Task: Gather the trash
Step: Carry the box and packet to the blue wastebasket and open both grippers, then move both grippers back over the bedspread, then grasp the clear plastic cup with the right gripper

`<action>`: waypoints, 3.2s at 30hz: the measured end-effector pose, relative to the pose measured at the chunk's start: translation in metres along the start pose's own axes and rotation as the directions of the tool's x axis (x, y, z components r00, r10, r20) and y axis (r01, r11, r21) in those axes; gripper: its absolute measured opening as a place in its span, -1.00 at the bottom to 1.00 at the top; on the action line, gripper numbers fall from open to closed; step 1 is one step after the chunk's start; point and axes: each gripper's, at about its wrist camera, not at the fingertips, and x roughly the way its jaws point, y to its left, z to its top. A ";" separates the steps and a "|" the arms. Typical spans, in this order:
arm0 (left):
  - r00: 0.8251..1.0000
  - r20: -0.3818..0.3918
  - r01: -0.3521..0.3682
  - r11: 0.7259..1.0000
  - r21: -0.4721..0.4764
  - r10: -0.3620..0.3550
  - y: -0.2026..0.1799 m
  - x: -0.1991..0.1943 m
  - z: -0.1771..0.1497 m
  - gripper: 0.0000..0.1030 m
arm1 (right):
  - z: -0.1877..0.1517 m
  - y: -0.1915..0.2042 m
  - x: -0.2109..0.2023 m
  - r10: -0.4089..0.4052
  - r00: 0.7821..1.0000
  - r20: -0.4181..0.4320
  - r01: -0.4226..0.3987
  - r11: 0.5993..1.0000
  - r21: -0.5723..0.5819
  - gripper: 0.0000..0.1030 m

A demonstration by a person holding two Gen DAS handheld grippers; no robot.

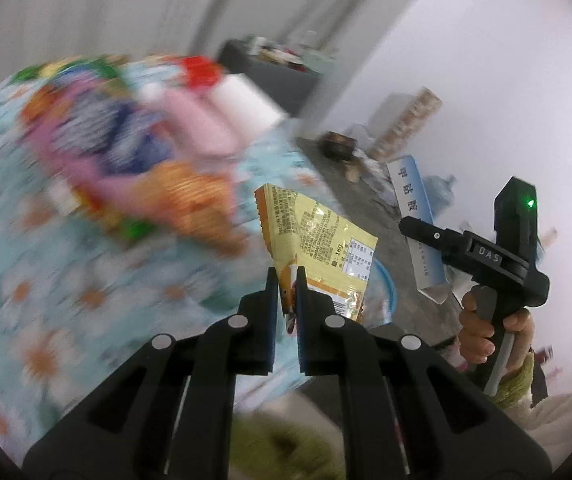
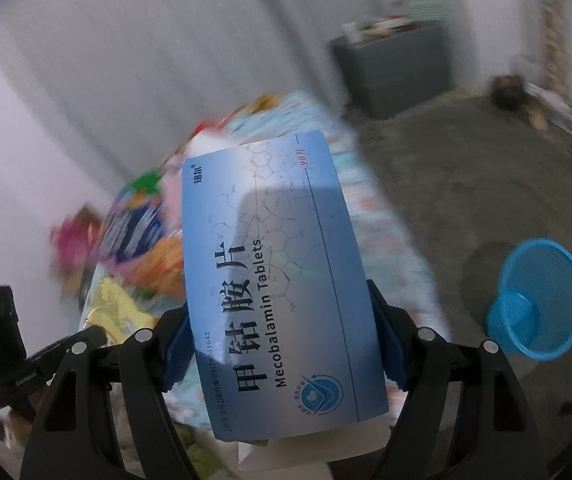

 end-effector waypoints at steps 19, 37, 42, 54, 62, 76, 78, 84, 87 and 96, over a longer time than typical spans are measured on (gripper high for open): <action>0.913 -0.408 0.168 0.924 0.343 -0.014 -0.223 0.324 0.063 -0.88 | -0.009 -0.308 -0.038 -0.162 0.985 0.059 0.072 0.699 0.712 0.44; 0.912 -0.406 0.132 0.895 0.427 0.059 -0.246 0.391 0.042 0.37 | -0.053 -0.411 0.017 -0.352 0.926 -0.136 0.325 0.561 0.761 0.80; 0.958 -0.284 0.111 0.866 0.487 0.037 -0.245 0.333 0.053 0.50 | -0.028 -0.370 -0.006 -0.446 0.887 -0.123 0.412 0.642 0.647 0.80; 0.967 -0.236 0.192 0.887 0.421 -0.098 -0.173 0.191 0.084 0.73 | 0.034 -0.201 -0.038 -0.613 0.787 0.069 0.581 0.773 0.255 0.87; 0.993 -0.020 0.121 0.951 0.286 -0.120 -0.069 0.092 0.082 0.78 | 0.053 -0.105 -0.038 -0.593 0.777 0.212 0.609 0.793 -0.010 0.87; 0.967 0.240 -0.142 0.967 0.211 0.090 0.043 0.010 0.059 0.78 | 0.076 -0.007 -0.010 -0.109 0.977 0.185 0.119 0.992 -0.044 0.87; 0.962 0.259 -0.140 0.971 0.194 0.087 0.048 0.011 0.060 0.78 | 0.078 0.003 0.001 -0.031 0.987 0.157 0.037 0.999 -0.035 0.87; 0.953 0.296 -0.099 0.988 0.116 0.061 0.067 0.014 0.093 0.78 | 0.090 0.020 0.054 0.230 0.972 0.048 -0.232 0.972 0.043 0.66; 0.955 0.294 -0.060 0.995 0.074 0.036 0.075 0.017 0.113 0.64 | 0.097 0.026 0.084 0.289 0.957 0.005 -0.288 0.952 0.102 0.49; 0.968 0.250 0.061 0.987 -0.150 -0.022 0.096 0.050 0.171 0.24 | 0.105 0.028 0.134 0.364 0.928 -0.074 -0.344 0.917 0.200 -0.01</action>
